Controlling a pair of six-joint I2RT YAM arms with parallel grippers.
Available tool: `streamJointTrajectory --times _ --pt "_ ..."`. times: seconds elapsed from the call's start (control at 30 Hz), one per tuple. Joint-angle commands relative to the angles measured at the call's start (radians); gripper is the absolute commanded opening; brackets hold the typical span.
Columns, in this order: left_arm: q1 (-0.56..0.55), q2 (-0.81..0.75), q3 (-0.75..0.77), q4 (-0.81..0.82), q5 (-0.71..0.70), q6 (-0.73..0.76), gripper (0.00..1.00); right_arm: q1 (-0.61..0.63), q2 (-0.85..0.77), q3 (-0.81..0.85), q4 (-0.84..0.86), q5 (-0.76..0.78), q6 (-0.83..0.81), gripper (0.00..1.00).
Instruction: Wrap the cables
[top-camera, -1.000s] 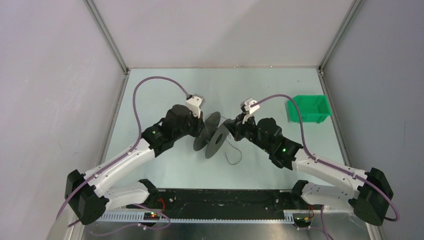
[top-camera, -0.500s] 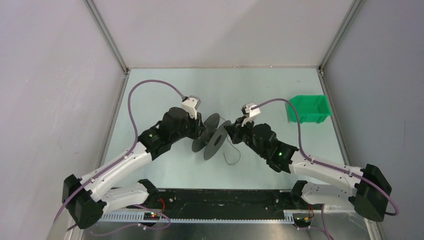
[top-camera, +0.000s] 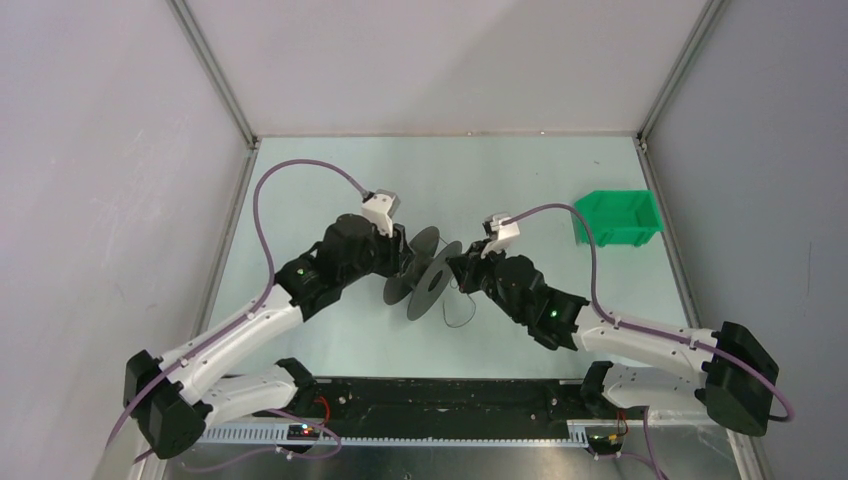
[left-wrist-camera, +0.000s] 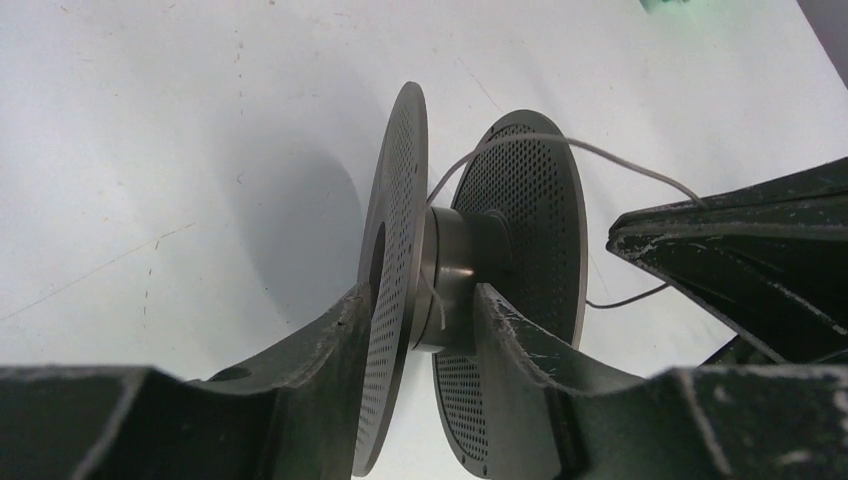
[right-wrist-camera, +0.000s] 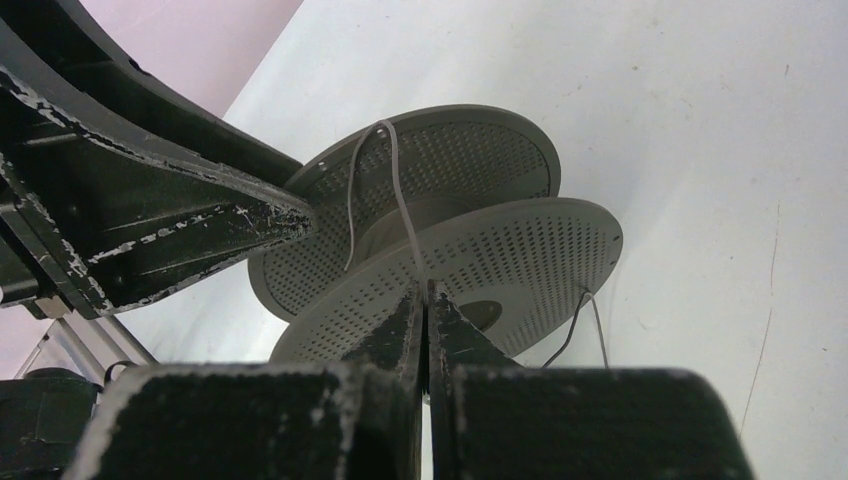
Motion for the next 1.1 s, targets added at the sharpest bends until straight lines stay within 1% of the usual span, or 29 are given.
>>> streamJointTrajectory --times 0.0,0.23,0.67,1.07 --pt "0.002 0.011 0.000 0.073 -0.015 -0.004 0.48 0.012 -0.012 -0.014 0.057 0.051 0.028 0.00" --pt "0.003 0.029 -0.001 0.110 -0.025 0.000 0.50 0.018 -0.019 -0.033 0.077 0.049 0.068 0.00" --pt "0.003 0.082 -0.015 0.138 -0.065 0.033 0.49 0.019 -0.025 -0.068 0.132 0.034 0.129 0.00" --pt "-0.004 0.110 -0.041 0.176 -0.081 0.047 0.47 0.023 -0.021 -0.086 0.166 0.035 0.150 0.00"
